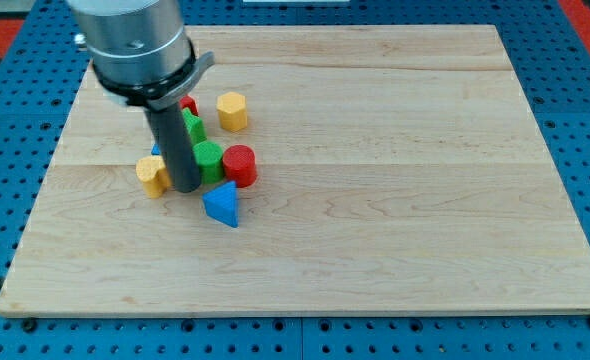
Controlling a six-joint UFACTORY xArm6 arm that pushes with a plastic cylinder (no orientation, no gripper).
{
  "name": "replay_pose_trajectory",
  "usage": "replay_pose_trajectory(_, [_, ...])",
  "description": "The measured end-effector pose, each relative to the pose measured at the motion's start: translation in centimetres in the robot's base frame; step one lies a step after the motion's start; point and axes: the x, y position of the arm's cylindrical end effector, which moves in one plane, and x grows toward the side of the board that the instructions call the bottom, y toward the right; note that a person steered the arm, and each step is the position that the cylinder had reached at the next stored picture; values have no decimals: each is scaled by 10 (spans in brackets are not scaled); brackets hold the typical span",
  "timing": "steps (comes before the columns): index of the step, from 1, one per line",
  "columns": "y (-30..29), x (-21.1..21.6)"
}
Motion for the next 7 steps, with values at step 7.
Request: replay_pose_trajectory(7, [46,-72])
